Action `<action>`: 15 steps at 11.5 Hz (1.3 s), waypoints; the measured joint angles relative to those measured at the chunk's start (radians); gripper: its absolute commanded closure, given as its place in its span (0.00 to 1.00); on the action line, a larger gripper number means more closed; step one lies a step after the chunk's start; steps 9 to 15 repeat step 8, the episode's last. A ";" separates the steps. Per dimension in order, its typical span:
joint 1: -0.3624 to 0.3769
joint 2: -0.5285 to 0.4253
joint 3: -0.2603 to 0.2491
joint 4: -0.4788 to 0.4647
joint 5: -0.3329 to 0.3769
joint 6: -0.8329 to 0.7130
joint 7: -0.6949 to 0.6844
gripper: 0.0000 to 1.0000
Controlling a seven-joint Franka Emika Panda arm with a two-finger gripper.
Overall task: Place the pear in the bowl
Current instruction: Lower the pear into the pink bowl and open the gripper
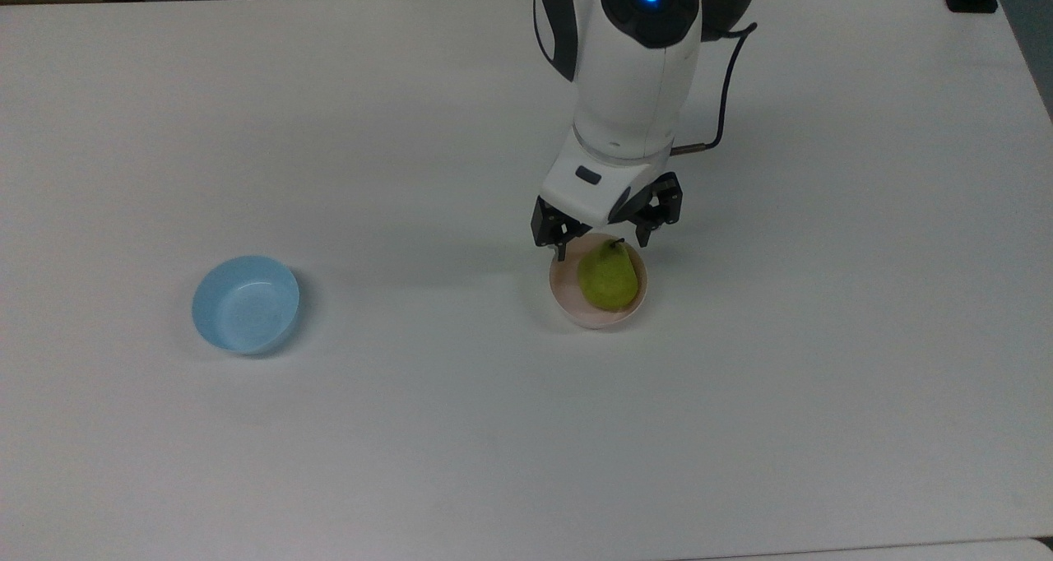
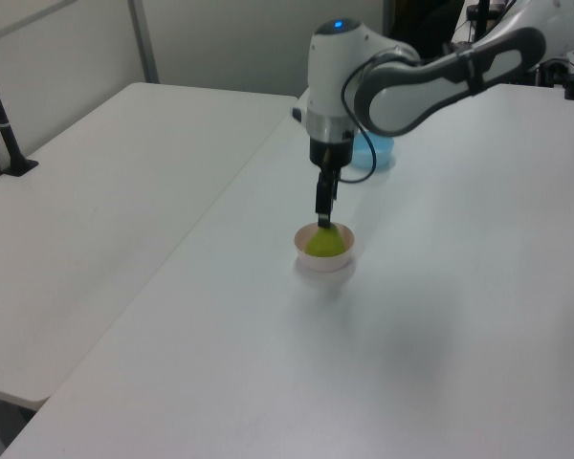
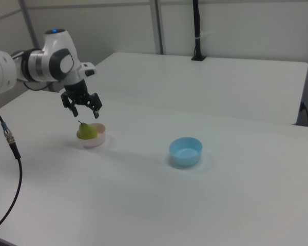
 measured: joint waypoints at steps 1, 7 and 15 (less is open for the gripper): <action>-0.001 -0.031 -0.011 0.003 -0.012 -0.052 0.032 0.00; -0.142 -0.210 -0.088 0.003 -0.033 -0.327 0.052 0.00; -0.155 -0.211 -0.088 0.002 -0.033 -0.327 0.052 0.00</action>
